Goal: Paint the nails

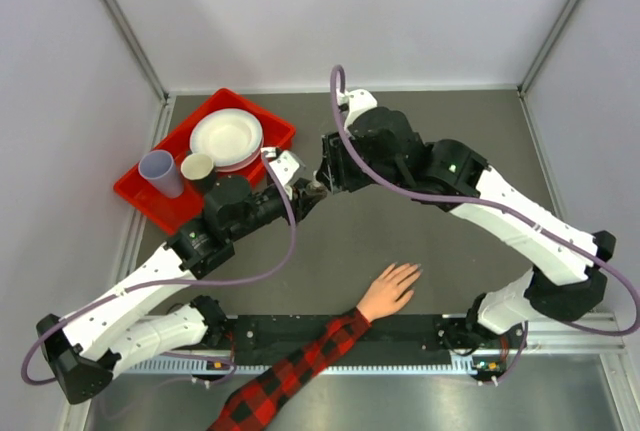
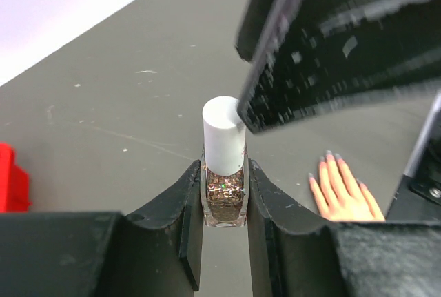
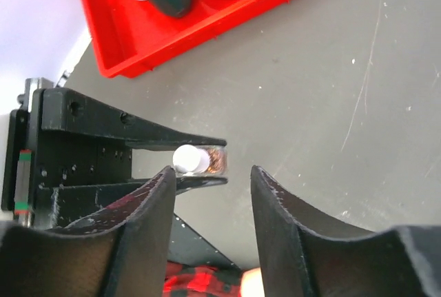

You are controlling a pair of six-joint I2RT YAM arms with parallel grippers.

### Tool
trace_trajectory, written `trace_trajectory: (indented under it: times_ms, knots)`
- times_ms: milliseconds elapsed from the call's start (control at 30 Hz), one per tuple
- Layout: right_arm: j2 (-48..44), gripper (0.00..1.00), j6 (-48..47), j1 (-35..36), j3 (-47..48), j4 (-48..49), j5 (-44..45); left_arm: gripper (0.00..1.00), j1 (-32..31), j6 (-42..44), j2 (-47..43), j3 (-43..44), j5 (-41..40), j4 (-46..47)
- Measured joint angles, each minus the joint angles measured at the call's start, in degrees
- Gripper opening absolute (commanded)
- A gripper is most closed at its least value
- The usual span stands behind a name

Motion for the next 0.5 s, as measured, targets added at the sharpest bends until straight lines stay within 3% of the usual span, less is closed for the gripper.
trace_trajectory:
  times_ms: [367, 500]
  knots:
    - [6.6, 0.43, 3.3, 3.2, 3.3, -2.9, 7.4, 0.0, 0.0, -3.1, 1.6, -0.4, -4.3, 1.3]
    - [7.2, 0.32, 2.7, 3.3, 3.3, -2.5, 8.0, 0.0, 0.0, -4.0, 1.6, -0.9, -3.8, 2.1]
